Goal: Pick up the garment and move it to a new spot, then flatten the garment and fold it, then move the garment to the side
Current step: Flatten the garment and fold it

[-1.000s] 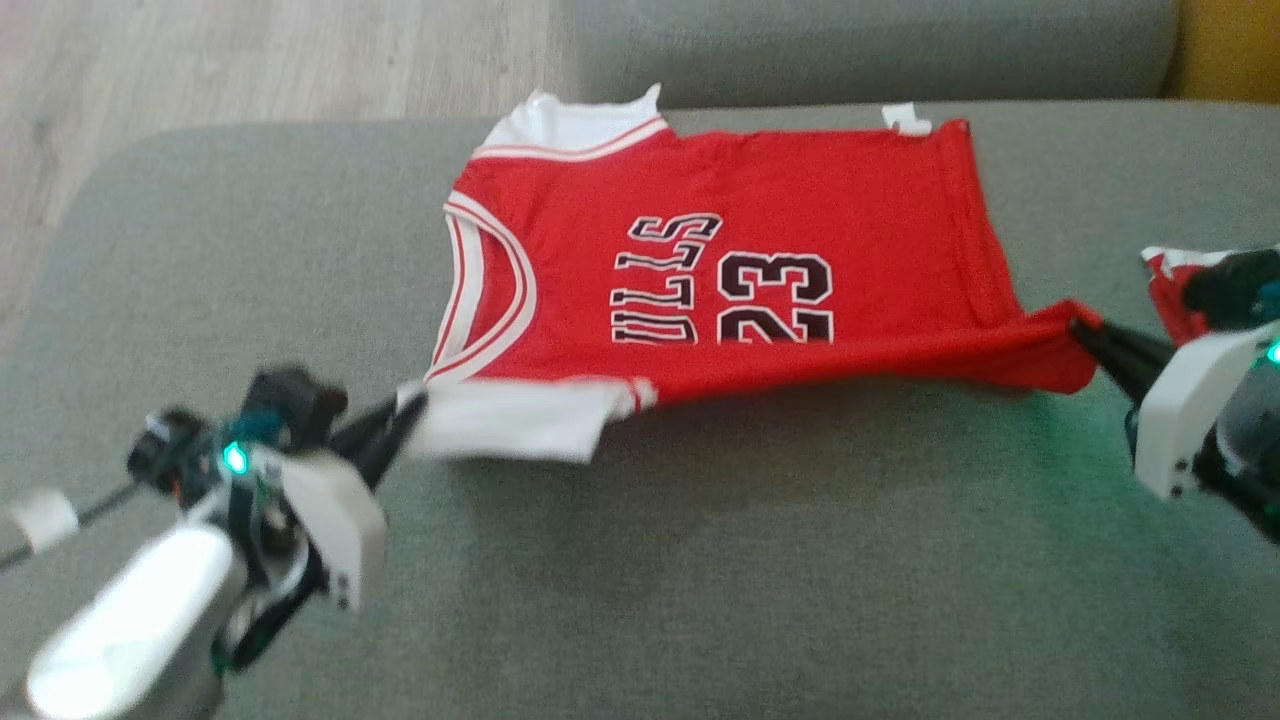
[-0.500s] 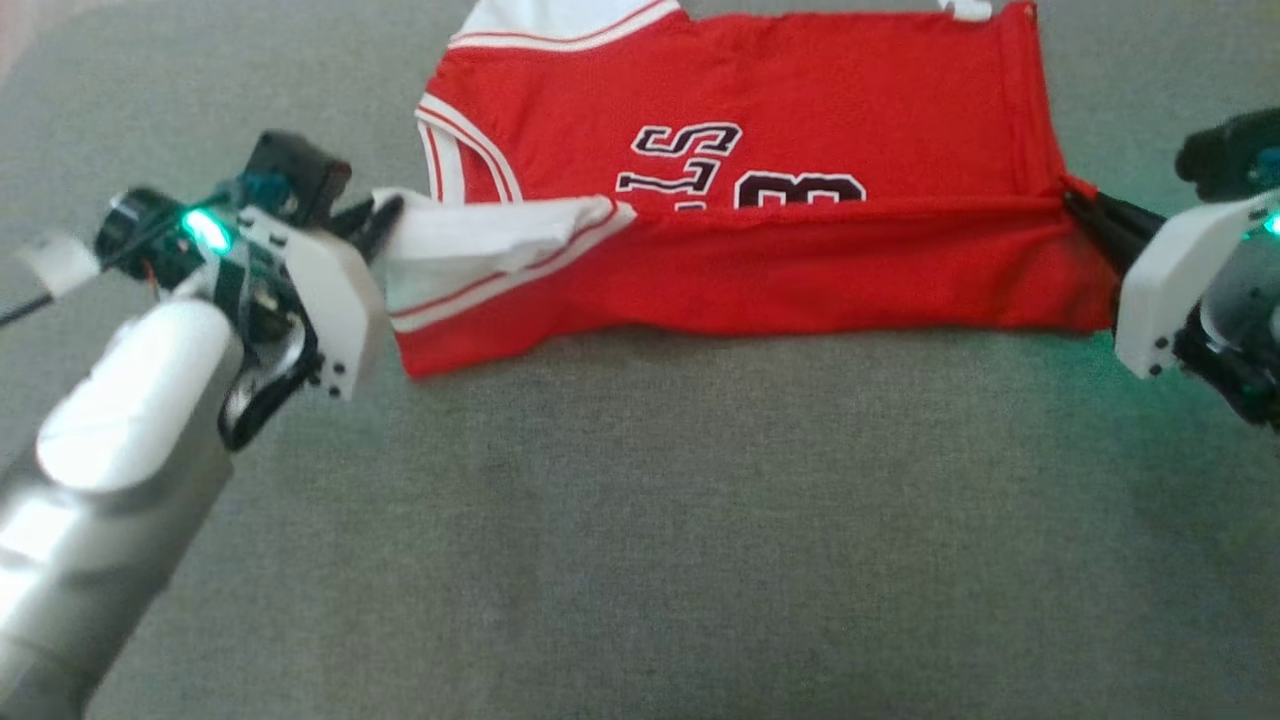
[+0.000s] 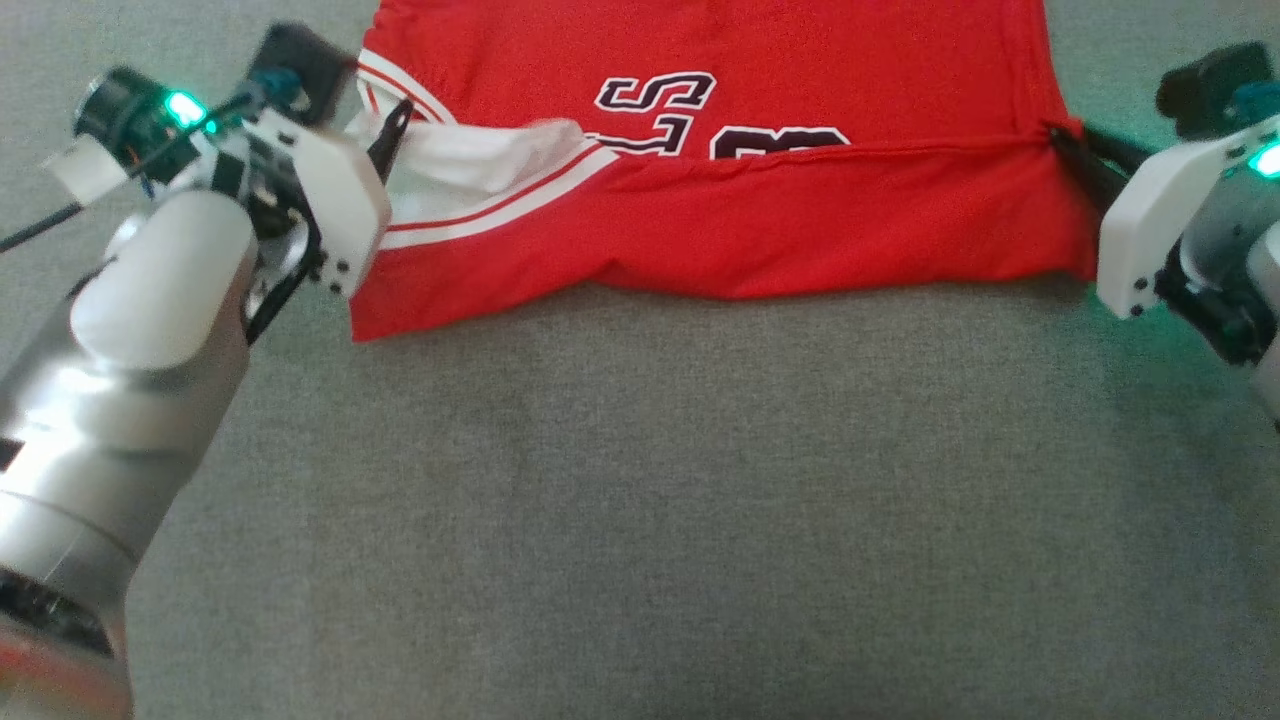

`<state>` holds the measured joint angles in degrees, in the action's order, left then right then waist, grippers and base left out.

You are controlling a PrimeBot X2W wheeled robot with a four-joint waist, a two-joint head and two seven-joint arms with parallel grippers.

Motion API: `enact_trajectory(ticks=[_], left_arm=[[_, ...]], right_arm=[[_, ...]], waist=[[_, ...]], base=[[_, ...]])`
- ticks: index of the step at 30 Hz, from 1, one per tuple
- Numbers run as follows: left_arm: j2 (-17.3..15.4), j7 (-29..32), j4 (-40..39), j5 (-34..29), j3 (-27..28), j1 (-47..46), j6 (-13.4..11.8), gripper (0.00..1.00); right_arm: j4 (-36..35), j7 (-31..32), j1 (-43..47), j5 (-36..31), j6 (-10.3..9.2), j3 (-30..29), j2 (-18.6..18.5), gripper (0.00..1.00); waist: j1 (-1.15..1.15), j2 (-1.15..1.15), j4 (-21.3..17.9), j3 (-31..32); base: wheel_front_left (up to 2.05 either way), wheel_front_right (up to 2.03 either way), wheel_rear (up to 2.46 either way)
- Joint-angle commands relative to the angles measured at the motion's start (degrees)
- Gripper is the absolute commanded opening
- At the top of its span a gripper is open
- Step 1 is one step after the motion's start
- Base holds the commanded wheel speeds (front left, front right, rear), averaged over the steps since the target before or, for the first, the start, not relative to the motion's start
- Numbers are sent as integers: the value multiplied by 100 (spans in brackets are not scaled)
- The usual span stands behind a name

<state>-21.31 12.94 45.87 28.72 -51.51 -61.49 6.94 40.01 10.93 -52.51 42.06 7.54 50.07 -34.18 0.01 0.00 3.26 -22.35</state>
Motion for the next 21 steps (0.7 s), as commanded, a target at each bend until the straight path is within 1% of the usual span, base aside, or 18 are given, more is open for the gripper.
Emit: enact_trajectory(ticks=[1,3,5,7,10,13,15,17,19,21], left_arm=[[-144,-197,-21,-26,258,-383,-91,100],[-22,-668,176,-57,367,-488,-304,100],[67,-1076,416,-124,465,-563,-651,100],[207,-1528,586,14,698,-566,-912,100],[406,-2275,711,351,1107,-476,-1091,100],[563,-2699,659,613,1466,-289,-1182,100],[593,-2776,495,557,1577,-88,-1317,100],[611,-2788,23,503,1849,206,-1474,100],[601,-2790,-548,377,2153,670,-1640,100],[617,-2791,-1169,218,2490,1218,-1784,100]], right_arm=[[-18,-120,-107,-53,-5,-24,-24,100],[165,-337,-175,-87,-5,-99,65,100],[395,-584,-195,63,-5,-363,235,100],[515,-936,-202,207,-5,-619,412,100],[674,-1656,-208,76,-5,-895,570,100],[899,-2276,-63,178,-5,-1395,832,100],[947,-2504,73,101,-5,-1696,941,100],[865,-2579,231,-169,-5,-2043,999,100],[425,-2587,490,-544,-5,-2729,1094,100],[-133,-2589,975,-1043,-5,-3473,1294,100]], waist=[[-1,0,3,-12],[-1,0,19,-7],[-1,0,52,30],[-1,0,89,102],[-1,0,141,255],[-1,0,217,471],[-1,0,278,637],[-1,0,310,775],[-1,0,320,910],[-1,0,327,1042]], base=[[0,0,0],[0,0,0],[0,0,0],[0,0,0],[0,0,0],[0,0,0],[0,0,0],[0,0,0],[0,0,0],[0,0,0]])
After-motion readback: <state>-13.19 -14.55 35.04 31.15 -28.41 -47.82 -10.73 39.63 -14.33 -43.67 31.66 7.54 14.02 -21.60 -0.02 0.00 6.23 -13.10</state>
